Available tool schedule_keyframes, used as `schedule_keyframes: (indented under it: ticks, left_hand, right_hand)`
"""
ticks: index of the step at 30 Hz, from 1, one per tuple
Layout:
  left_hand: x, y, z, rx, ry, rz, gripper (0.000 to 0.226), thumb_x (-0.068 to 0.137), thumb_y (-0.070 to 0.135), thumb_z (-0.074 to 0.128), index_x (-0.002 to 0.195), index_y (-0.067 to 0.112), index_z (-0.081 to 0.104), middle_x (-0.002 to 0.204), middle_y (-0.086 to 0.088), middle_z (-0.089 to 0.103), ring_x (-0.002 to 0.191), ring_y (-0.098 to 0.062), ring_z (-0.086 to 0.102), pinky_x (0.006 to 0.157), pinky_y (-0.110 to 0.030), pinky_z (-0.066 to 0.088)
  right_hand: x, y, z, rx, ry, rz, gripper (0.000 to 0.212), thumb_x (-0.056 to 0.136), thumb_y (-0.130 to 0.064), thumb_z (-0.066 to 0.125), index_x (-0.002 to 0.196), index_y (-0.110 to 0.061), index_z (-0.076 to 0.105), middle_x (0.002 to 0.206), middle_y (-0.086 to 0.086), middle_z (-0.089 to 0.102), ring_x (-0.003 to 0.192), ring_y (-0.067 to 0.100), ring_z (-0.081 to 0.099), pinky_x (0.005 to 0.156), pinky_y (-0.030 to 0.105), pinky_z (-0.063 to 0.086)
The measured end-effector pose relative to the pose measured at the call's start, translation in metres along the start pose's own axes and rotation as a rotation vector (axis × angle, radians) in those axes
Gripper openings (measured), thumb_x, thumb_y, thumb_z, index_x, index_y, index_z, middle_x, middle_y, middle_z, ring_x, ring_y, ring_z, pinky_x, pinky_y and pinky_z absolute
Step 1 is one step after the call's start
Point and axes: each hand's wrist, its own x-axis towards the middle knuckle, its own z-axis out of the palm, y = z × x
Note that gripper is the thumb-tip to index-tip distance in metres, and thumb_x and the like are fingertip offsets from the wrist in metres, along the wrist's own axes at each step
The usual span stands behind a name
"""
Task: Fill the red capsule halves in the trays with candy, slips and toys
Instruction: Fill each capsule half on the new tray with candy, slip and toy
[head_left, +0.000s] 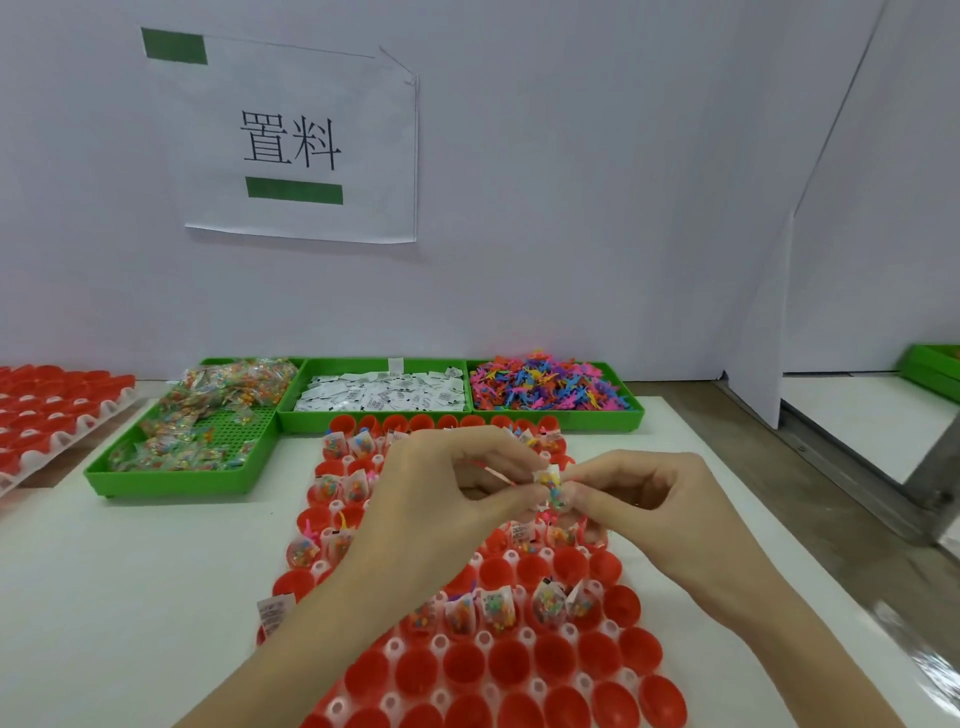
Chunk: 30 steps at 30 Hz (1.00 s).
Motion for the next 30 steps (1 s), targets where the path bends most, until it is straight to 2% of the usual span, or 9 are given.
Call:
schedule_keyframes:
  ticks: [4, 10, 13, 15, 18, 22, 25, 28, 30]
  left_hand:
    - [0.004, -0.001, 0.015, 0.072, -0.049, 0.022, 0.015, 0.083, 0.009, 0.084, 0.091, 0.022, 0.081, 0.081, 0.01, 0.077, 0.076, -0.006, 0.075, 0.074, -0.026, 0.062]
    - [0.004, 0.0, 0.029, 0.055, -0.147, 0.003, 0.011, 0.086, 0.006, 0.08, 0.091, 0.015, 0.08, 0.082, 0.007, 0.078, 0.078, -0.006, 0.074, 0.079, -0.03, 0.061]
    - [0.004, -0.001, 0.032, 0.057, -0.169, -0.012, 0.01, 0.086, 0.005, 0.079, 0.09, 0.014, 0.079, 0.081, 0.005, 0.077, 0.077, -0.008, 0.074, 0.079, -0.034, 0.061]
    - [0.003, -0.002, 0.035, 0.062, -0.161, -0.007, 0.01, 0.086, 0.007, 0.08, 0.091, 0.015, 0.079, 0.081, 0.006, 0.077, 0.078, -0.009, 0.074, 0.078, -0.033, 0.061]
    - [0.002, -0.002, 0.038, 0.079, -0.143, 0.014, 0.009, 0.086, 0.01, 0.08, 0.091, 0.017, 0.079, 0.081, 0.007, 0.076, 0.078, -0.008, 0.073, 0.076, -0.032, 0.061]
    - [-0.002, -0.003, 0.044, 0.094, -0.124, 0.065, 0.009, 0.086, 0.009, 0.08, 0.091, 0.016, 0.077, 0.08, 0.008, 0.075, 0.078, -0.008, 0.072, 0.074, -0.029, 0.06]
    - [-0.005, -0.003, 0.049, 0.128, -0.097, 0.107, 0.011, 0.086, 0.009, 0.08, 0.091, 0.017, 0.076, 0.082, 0.007, 0.073, 0.08, -0.01, 0.071, 0.074, -0.028, 0.059]
    - [-0.007, -0.001, 0.052, 0.175, -0.074, 0.125, 0.013, 0.084, 0.013, 0.082, 0.091, 0.023, 0.076, 0.094, 0.007, 0.067, 0.086, -0.01, 0.068, 0.078, -0.024, 0.058]
    - [-0.01, -0.001, 0.054, 0.169, -0.111, 0.119, 0.015, 0.084, 0.009, 0.083, 0.09, 0.02, 0.076, 0.092, 0.007, 0.07, 0.083, -0.008, 0.071, 0.077, -0.024, 0.06]
  right_hand:
    - [-0.002, -0.001, -0.015, -0.058, 0.01, 0.03, 0.008, 0.084, -0.025, 0.077, 0.09, -0.028, 0.082, 0.082, 0.005, 0.078, 0.071, 0.019, 0.074, 0.069, 0.024, 0.06]
    - [-0.006, -0.007, -0.027, -0.109, -0.042, 0.06, 0.015, 0.089, -0.015, 0.074, 0.092, -0.027, 0.083, 0.088, 0.001, 0.079, 0.073, 0.015, 0.075, 0.069, 0.016, 0.056]
    - [-0.009, -0.01, -0.03, -0.095, -0.084, 0.086, 0.012, 0.089, -0.024, 0.072, 0.092, -0.028, 0.082, 0.086, 0.003, 0.078, 0.076, 0.017, 0.075, 0.072, 0.017, 0.056]
    - [-0.01, -0.01, -0.03, -0.084, -0.09, 0.086, 0.009, 0.083, -0.028, 0.077, 0.09, -0.028, 0.082, 0.088, 0.002, 0.079, 0.079, 0.016, 0.076, 0.074, 0.017, 0.057]
    - [-0.01, -0.007, -0.03, -0.093, -0.09, 0.069, 0.013, 0.076, -0.023, 0.085, 0.087, -0.027, 0.08, 0.09, 0.001, 0.079, 0.084, 0.016, 0.076, 0.077, 0.019, 0.059]
    - [-0.012, -0.004, -0.032, -0.143, -0.092, 0.046, 0.017, 0.078, -0.015, 0.087, 0.088, -0.026, 0.078, 0.089, 0.001, 0.078, 0.084, 0.016, 0.076, 0.078, 0.02, 0.059]
    - [-0.014, -0.006, -0.034, -0.173, -0.091, 0.048, 0.023, 0.081, -0.012, 0.084, 0.098, -0.028, 0.079, 0.09, 0.0, 0.078, 0.085, 0.016, 0.076, 0.082, 0.025, 0.06]
    - [-0.017, -0.009, -0.039, -0.256, -0.177, 0.042, 0.016, 0.086, -0.015, 0.08, 0.097, -0.027, 0.08, 0.092, -0.005, 0.078, 0.086, 0.013, 0.075, 0.082, 0.024, 0.059]
    - [-0.02, -0.01, -0.043, -0.302, -0.204, 0.055, 0.012, 0.086, -0.018, 0.08, 0.094, -0.027, 0.08, 0.091, -0.006, 0.078, 0.085, 0.012, 0.075, 0.08, 0.025, 0.059]
